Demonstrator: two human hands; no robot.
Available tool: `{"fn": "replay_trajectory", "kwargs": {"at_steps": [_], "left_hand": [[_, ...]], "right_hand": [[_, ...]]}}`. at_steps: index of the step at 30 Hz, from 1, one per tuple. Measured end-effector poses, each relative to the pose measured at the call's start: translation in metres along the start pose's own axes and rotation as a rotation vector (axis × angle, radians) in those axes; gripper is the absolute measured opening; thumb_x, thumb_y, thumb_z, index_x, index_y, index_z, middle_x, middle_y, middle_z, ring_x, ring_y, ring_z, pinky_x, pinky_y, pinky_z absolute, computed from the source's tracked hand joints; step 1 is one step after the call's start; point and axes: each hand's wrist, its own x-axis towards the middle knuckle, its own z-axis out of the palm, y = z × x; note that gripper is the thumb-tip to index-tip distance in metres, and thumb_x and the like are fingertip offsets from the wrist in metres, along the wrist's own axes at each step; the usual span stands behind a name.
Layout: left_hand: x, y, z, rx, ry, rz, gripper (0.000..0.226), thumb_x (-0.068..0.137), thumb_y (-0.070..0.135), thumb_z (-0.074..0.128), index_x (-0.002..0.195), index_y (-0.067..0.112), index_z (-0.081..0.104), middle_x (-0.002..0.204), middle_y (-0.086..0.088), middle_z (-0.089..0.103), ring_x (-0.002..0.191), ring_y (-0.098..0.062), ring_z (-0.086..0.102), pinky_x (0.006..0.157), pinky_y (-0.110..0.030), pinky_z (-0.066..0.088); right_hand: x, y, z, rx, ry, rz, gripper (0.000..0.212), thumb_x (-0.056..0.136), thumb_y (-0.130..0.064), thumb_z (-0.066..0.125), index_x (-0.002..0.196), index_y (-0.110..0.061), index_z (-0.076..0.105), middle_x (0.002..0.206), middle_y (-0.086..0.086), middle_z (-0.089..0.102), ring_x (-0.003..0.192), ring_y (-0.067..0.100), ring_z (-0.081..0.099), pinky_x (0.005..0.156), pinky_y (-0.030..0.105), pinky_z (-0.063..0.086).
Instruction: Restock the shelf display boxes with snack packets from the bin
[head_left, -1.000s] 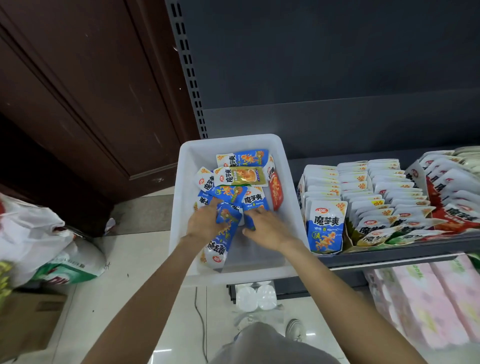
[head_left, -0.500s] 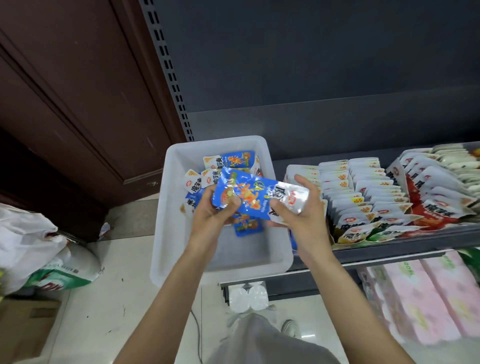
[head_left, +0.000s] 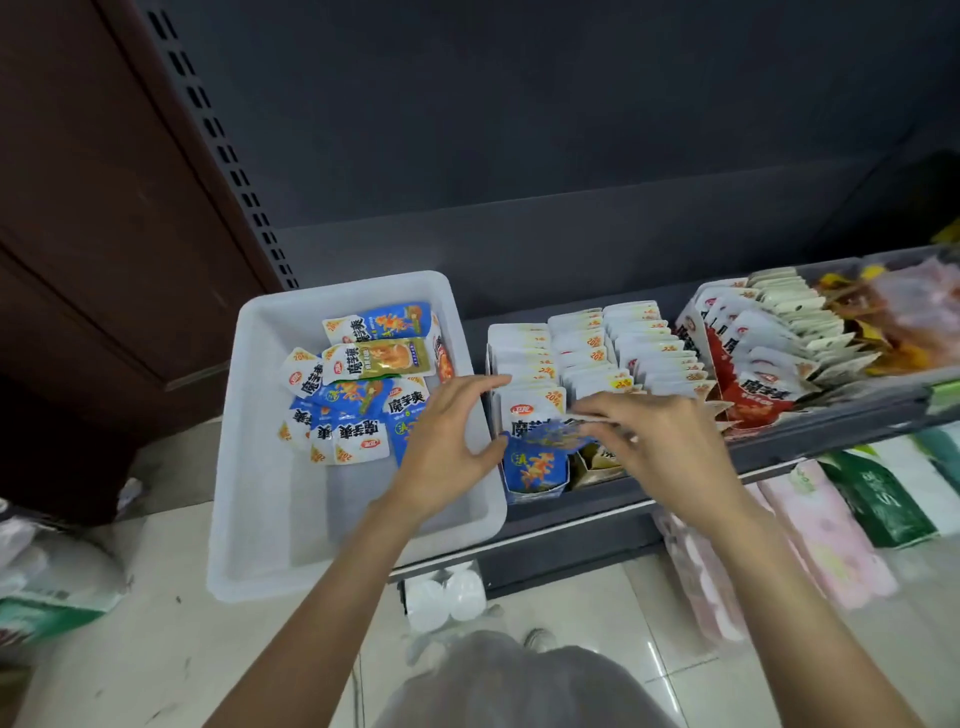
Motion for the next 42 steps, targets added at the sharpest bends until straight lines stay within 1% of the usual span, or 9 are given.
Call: {"fn": "replay_trajectory", "kwargs": {"at_steps": [4, 8, 16, 21, 26, 31, 36, 39, 42], "left_hand": [[0.000, -0.007, 0.012, 0.210, -0.008, 0.130, 0.032, 0.073, 0.029, 0.071, 0.105, 0.026, 0.066, 0.111, 0.010, 0.059, 0.108, -0.011, 0.045, 0.092, -0.029, 0.037], [-0.003, -0.017, 0.024, 0.423, -0.017, 0.158, 0.018, 0.065, 0.030, 0.084, 0.075, 0.021, 0.073, 0.099, 0.006, 0.064, 0.096, -0.015, 0.041, 0.075, -0.040, 0.044], [0.002, -0.023, 0.023, 0.347, 0.083, 0.013, 0.010, 0.078, 0.029, 0.074, 0.082, 0.020, 0.073, 0.096, 0.005, 0.063, 0.092, -0.017, 0.050, 0.079, -0.032, 0.042], [0.015, -0.027, 0.027, 0.356, 0.068, -0.062, 0.012, 0.083, 0.029, 0.068, 0.084, 0.018, 0.072, 0.096, 0.003, 0.063, 0.091, -0.020, 0.051, 0.078, -0.031, 0.041], [0.018, -0.028, 0.031, 0.357, 0.074, -0.089, 0.014, 0.083, 0.032, 0.069, 0.084, 0.018, 0.072, 0.099, 0.003, 0.062, 0.095, -0.018, 0.051, 0.082, -0.032, 0.042], [0.012, -0.026, 0.013, 0.257, 0.259, -0.150, 0.025, 0.080, 0.041, 0.062, 0.087, 0.017, 0.058, 0.091, 0.002, 0.058, 0.087, -0.017, 0.051, 0.078, -0.032, 0.042], [-0.013, -0.067, -0.035, 0.229, 0.471, -0.211, 0.026, 0.082, 0.038, 0.053, 0.092, 0.014, 0.058, 0.089, 0.002, 0.063, 0.082, -0.018, 0.055, 0.074, -0.030, 0.042], [-0.025, -0.111, -0.060, 0.368, 0.344, -0.267, 0.028, 0.078, 0.032, 0.057, 0.097, 0.011, 0.060, 0.091, -0.001, 0.066, 0.085, -0.023, 0.058, 0.077, -0.033, 0.045], [-0.026, -0.143, -0.071, 0.479, 0.032, -0.369, 0.044, 0.073, 0.029, 0.055, 0.111, 0.008, 0.063, 0.107, -0.012, 0.065, 0.104, -0.035, 0.056, 0.093, -0.039, 0.042]], "right_hand": [[0.008, 0.000, 0.024, -0.129, -0.158, -0.083, 0.023, 0.075, -0.017, 0.076, 0.094, -0.029, 0.069, 0.067, -0.005, 0.070, 0.056, 0.020, 0.066, 0.046, 0.026, 0.043], [0.016, 0.000, 0.039, -0.171, -0.357, -0.087, 0.019, 0.089, -0.021, 0.061, 0.106, -0.029, 0.066, 0.086, -0.001, 0.072, 0.078, 0.025, 0.066, 0.058, 0.029, 0.039], [0.040, 0.001, 0.067, -0.247, -0.537, 0.011, 0.034, 0.096, -0.020, 0.049, 0.130, -0.021, 0.050, 0.109, 0.007, 0.065, 0.095, 0.028, 0.061, 0.073, 0.036, 0.048], [0.042, -0.002, 0.076, -0.276, -0.434, 0.098, 0.035, 0.092, -0.019, 0.056, 0.127, -0.018, 0.054, 0.118, 0.003, 0.054, 0.107, 0.025, 0.054, 0.075, 0.035, 0.049], [0.033, -0.007, 0.067, -0.242, -0.028, 0.157, 0.039, 0.072, -0.011, 0.079, 0.107, -0.011, 0.062, 0.105, 0.011, 0.056, 0.093, 0.028, 0.057, 0.050, 0.032, 0.049], [0.034, -0.016, 0.046, 0.069, 0.250, 0.108, 0.018, 0.088, -0.012, 0.063, 0.106, -0.011, 0.064, 0.103, 0.005, 0.061, 0.094, 0.020, 0.058, 0.075, 0.027, 0.048], [0.059, -0.059, 0.079, 0.201, 0.008, -0.044, 0.022, 0.091, -0.023, 0.046, 0.096, -0.017, 0.067, 0.091, -0.002, 0.067, 0.081, 0.014, 0.062, 0.064, 0.027, 0.050], [0.081, -0.080, 0.130, 0.142, -0.274, -0.076, 0.018, 0.091, -0.017, 0.053, 0.103, -0.014, 0.065, 0.100, 0.003, 0.065, 0.090, 0.023, 0.062, 0.065, 0.034, 0.050], [0.101, -0.088, 0.186, -0.112, -0.545, -0.006, 0.036, 0.094, -0.024, 0.051, 0.127, -0.010, 0.051, 0.126, 0.010, 0.054, 0.114, 0.029, 0.051, 0.086, 0.039, 0.045]]}}
